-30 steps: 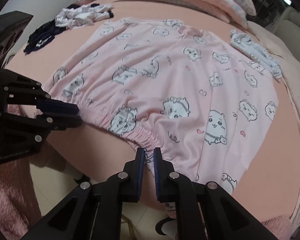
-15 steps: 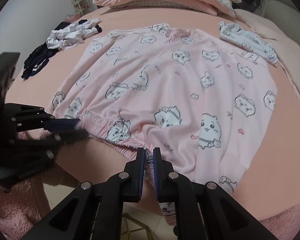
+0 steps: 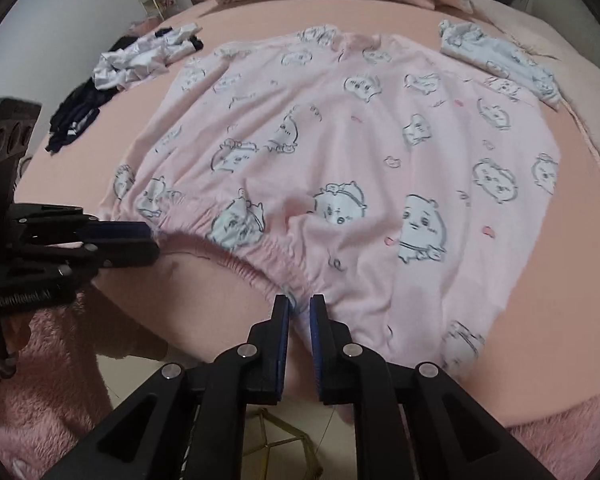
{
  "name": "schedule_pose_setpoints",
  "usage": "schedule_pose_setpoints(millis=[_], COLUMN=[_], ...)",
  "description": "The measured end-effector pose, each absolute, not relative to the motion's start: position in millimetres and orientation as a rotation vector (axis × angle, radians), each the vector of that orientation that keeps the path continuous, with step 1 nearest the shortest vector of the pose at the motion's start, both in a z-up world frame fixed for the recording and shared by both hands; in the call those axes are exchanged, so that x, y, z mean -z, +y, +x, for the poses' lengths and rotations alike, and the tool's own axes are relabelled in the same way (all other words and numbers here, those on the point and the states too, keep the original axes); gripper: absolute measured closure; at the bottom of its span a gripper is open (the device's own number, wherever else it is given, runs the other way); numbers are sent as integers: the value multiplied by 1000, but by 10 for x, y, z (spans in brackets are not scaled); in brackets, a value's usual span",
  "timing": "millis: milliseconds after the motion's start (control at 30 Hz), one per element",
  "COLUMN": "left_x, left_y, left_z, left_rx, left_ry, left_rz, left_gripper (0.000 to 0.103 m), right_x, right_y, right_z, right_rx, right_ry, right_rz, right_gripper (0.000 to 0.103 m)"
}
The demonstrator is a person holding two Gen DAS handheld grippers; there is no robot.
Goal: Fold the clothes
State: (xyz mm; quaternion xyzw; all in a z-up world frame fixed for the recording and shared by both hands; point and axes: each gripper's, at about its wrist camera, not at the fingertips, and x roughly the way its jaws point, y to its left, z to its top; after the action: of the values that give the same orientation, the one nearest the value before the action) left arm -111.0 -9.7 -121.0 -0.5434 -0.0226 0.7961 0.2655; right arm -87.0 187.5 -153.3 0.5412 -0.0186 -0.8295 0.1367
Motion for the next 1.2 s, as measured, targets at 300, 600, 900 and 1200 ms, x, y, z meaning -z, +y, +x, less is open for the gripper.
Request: schedule_pose_setpoints(millis=[300,600,900,1200], left_x=[1362,1513,1594,1605], left_y=[-650,-898,-687,-699], left_z=[-1154,-1068,-1107,-1097], left_rx=[-2235,-2217,-2160,-2122], left_ry=[-400,-696,-740,-774], left_rz=[-1601,-1675,-1652,-1651], left_gripper=[84,67,68,95], right_x=[1458,1719,1813,1858], right_y=[2380,2906,2596,2668], right_z=[-667,-499,-640,-589], right_rx=[2583,2419,2429,2393], right_ry=[-322,-869,-755,-885], right_rz=[1569,1627,1652,1637], right_gripper=[92,58,90,91])
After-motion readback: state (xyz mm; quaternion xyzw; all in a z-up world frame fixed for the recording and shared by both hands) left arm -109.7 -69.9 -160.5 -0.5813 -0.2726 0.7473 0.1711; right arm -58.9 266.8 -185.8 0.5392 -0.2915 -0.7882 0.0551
